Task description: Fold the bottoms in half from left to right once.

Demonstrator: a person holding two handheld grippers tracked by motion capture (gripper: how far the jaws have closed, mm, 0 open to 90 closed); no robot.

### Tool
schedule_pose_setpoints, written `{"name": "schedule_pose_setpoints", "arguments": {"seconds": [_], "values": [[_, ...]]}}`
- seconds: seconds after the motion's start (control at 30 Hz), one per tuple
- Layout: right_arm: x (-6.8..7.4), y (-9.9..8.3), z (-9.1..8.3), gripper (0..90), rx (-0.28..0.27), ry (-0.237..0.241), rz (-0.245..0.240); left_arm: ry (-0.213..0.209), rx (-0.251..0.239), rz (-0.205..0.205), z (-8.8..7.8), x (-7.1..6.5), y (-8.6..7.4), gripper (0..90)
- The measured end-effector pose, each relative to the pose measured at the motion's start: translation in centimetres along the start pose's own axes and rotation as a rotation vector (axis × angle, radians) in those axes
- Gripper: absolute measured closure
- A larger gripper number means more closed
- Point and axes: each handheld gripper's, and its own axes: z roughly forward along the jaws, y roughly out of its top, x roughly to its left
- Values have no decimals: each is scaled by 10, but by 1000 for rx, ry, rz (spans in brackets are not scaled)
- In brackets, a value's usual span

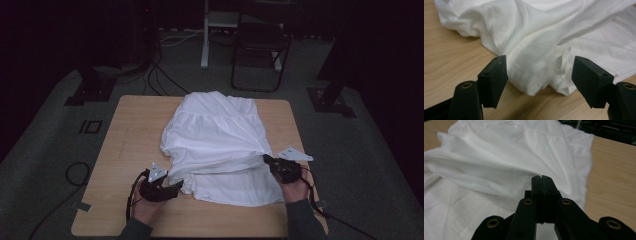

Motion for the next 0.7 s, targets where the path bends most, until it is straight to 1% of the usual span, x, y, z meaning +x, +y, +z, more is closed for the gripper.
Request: {"name": "schedule_pose_setpoints", "arguments": {"seconds": [0.07,0.1,0.13,0.17,0.2,0.23,0.3,0.37,0.4,0.47,0.5,0.53,0.57,0.6,0.63,0.7], "values": [[-9,-4,-13,895,-15,-13,24,9,17,0,3,-2,-1,255],[-13,-6,-18,895,-21,-18,33,8,18,-2,5,-3,-2,245],[-13,-6,-18,895,-21,-18,33,8,18,-2,5,-3,-2,232],[-16,-7,-22,895,-23,-23,43,12,26,1,9,-6,-2,232],[-20,-11,-28,895,-29,-26,55,14,31,1,11,-7,-2,204],[-23,-13,-31,894,-30,-26,64,11,40,3,14,-8,-3,195],[-24,-14,-32,894,-29,-30,68,19,66,18,22,-13,-4,190],[-26,-16,-32,894,-31,-27,74,9,80,30,27,-16,-5,189],[-26,-17,-32,894,-33,-26,74,26,82,53,31,-18,-6,194],[-26,-18,-31,894,-32,-22,75,41,78,77,33,-18,-6,275],[-25,-18,-30,894,-31,-22,73,52,74,91,33,-18,-6,380],[-25,-18,-29,894,-30,-21,74,60,62,90,30,-15,-5,464],[-24,-19,-29,894,-29,-20,72,60,48,76,27,-13,-4,541],[-24,-20,-29,894,-28,-22,69,62,37,68,23,-11,-3,644],[-23,-20,-29,894,-25,-25,68,71,23,63,17,-8,-2,706],[-23,-24,-32,894,-20,-31,67,105,-20,44,2,-1,-2,782]]}}
